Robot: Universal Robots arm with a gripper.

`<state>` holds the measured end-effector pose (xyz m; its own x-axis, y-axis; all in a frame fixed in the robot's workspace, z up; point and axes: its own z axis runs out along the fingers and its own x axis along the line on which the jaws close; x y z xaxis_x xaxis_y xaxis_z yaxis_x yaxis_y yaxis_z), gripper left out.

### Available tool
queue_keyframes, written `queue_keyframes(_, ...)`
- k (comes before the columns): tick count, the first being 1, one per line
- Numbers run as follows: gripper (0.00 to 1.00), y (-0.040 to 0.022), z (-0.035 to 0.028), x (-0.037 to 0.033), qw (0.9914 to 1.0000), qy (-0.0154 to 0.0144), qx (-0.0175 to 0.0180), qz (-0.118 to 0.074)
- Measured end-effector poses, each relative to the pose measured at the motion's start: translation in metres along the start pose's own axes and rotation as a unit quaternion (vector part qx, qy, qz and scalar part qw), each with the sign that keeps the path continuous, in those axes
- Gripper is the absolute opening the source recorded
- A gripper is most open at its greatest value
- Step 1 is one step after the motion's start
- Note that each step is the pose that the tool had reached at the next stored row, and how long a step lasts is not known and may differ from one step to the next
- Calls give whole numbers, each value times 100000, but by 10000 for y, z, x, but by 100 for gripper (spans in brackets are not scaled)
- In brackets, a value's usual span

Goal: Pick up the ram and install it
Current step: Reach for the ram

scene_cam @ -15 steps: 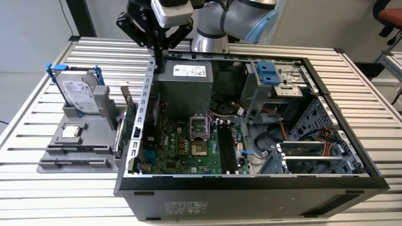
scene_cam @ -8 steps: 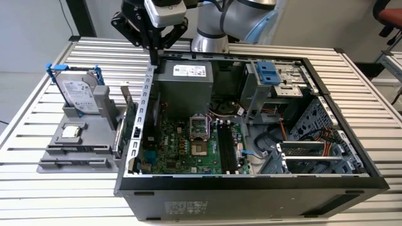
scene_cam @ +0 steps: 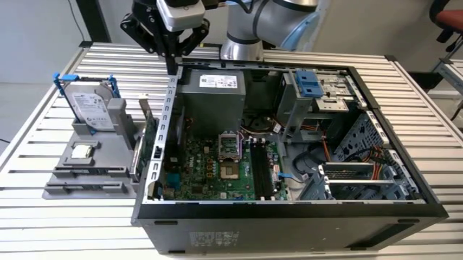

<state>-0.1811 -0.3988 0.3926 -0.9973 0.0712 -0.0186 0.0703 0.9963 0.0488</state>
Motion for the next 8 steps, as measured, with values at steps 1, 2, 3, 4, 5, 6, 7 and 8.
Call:
queue_keyframes(1, 0, -1, 0, 15, 100000, 0, 0, -2)
queue_keyframes(2, 0, -2, -1, 29, 100000, 1, 1, -2)
queue_keyframes(3, 0, -3, -1, 42, 100000, -3, -3, 1)
queue_keyframes(4, 0, -4, -1, 55, 100000, -3, -4, 0)
queue_keyframes(5, 0, -5, -2, 69, 100000, 2, -1, 0)
queue_keyframes(6, 0, -6, -2, 84, 100000, -2, -5, -3)
queue_keyframes(7, 0, -7, -2, 100, 100000, -1, -6, -2)
queue_keyframes(8, 0, -8, -3, 116, 100000, 2, -8, -5)
